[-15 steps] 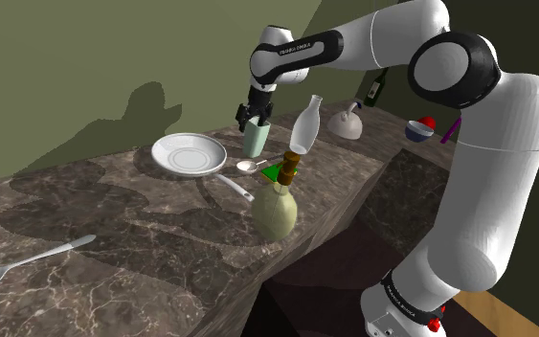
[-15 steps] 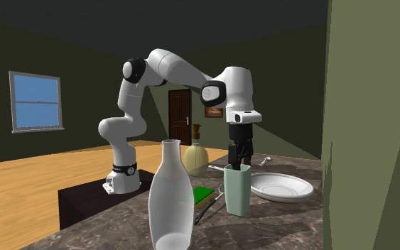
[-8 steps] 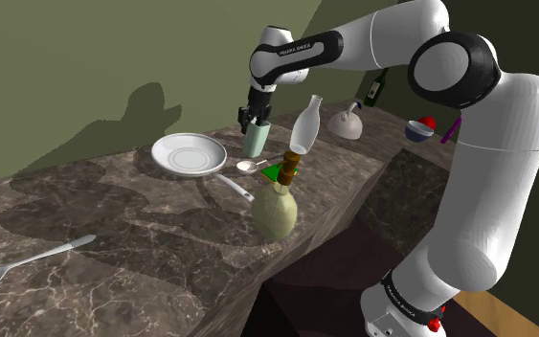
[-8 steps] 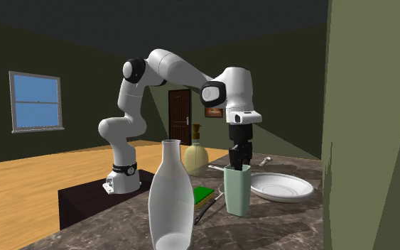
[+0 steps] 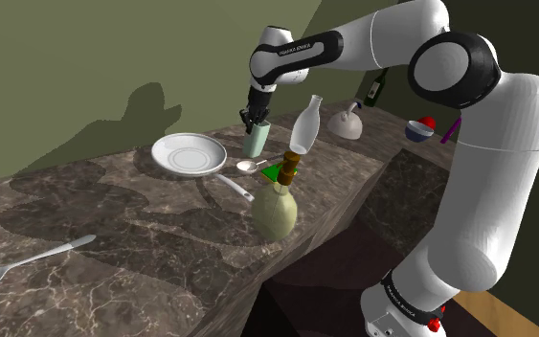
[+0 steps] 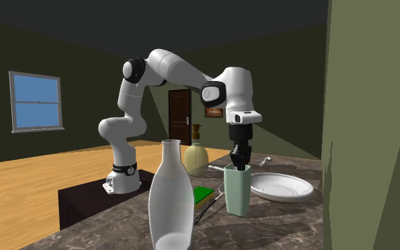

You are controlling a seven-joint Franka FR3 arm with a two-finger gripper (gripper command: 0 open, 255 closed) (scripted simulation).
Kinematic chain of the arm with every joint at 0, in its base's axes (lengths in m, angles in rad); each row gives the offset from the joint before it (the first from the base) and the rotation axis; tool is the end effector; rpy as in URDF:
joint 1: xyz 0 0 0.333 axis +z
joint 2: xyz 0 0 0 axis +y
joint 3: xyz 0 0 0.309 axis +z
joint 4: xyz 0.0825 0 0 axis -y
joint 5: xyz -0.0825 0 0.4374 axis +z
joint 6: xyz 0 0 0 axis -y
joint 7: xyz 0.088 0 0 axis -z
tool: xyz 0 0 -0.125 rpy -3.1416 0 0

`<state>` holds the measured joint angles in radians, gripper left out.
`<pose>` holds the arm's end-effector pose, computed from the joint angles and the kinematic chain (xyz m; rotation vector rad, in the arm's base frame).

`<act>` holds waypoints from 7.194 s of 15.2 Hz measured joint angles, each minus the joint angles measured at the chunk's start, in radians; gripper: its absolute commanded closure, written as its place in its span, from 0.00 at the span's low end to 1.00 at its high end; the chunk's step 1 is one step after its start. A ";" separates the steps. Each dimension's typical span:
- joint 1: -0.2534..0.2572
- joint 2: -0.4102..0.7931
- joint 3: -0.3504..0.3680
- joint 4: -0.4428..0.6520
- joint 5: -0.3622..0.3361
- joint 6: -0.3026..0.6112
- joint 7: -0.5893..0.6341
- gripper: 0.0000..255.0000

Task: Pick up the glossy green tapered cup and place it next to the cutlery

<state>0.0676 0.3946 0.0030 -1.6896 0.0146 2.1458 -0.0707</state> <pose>0.7102 0.0509 0.3242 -3.1195 -0.2085 -0.0963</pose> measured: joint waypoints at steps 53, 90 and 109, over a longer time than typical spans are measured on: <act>0.116 -0.214 0.061 0.250 -0.023 -0.464 0.183 1.00; 0.577 -0.123 0.376 0.315 -0.156 -0.473 0.957 1.00; 0.559 -0.133 0.369 0.048 -0.158 -0.216 0.970 1.00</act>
<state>0.6271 0.2612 0.3724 -1.6420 -0.1433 1.9301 0.8996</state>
